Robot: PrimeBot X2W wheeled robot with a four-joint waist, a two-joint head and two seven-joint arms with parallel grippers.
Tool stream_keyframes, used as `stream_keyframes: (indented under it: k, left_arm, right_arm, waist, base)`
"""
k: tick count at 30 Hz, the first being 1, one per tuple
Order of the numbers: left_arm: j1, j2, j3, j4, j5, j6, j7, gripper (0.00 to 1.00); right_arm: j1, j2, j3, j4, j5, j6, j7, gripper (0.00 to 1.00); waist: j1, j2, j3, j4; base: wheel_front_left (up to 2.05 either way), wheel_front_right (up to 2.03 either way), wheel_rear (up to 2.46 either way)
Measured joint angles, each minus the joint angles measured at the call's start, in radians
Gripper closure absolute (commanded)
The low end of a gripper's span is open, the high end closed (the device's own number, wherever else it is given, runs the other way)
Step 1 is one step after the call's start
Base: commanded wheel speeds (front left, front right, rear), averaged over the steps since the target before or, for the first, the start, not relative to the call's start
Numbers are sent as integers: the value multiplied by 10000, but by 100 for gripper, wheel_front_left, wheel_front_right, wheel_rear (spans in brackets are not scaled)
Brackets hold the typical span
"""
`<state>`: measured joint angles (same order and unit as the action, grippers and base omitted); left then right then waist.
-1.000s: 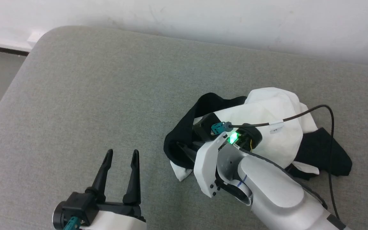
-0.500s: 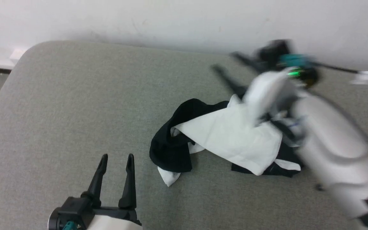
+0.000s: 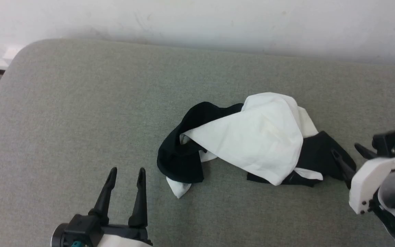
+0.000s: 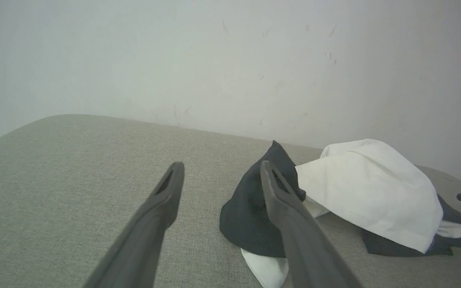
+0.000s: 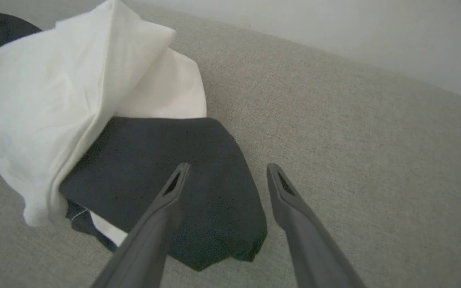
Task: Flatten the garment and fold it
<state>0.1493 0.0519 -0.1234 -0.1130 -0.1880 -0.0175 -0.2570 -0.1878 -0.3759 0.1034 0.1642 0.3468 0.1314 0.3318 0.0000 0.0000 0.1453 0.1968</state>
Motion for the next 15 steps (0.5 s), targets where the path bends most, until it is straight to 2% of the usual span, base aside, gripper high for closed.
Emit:
stream_keyframes:
  k: [10, 11, 12, 13, 15]
  left_arm:
    - [-325, 0, -10, -10, 138, -86, 0, 0]
    - [-380, 0, -2, -10, 138, -88, 0, 0]
    - [-403, 2, -8, -2, 138, -88, 0, 0]
    - [-440, 2, -6, 4, 136, -88, 0, 0]
    - [-487, 2, 0, 10, 136, -88, 0, 0]
  right_arm:
    - [273, 384, -384, 504, -573, 0, 61, 0]
    - [186, 523, -485, 750, -550, 0, -10, 12]
    - [99, 566, -508, 844, -550, 2, -25, 59]
    - [-3, 621, -531, 909, -550, 8, -81, 100]
    - [-105, 688, -533, 972, -552, 15, -113, 100]
  waist:
    - [0, 0, 660, 217]
    - [0, 0, 791, 224]
    - [0, 0, 843, 219]
    - [0, 0, 883, 204]
    - [0, 0, 903, 176]
  base:
    - [0, 0, 0]
    - [0, 0, 0]
    - [0, 0, 0]
    - [0, 0, 0]
    - [0, 0, 0]
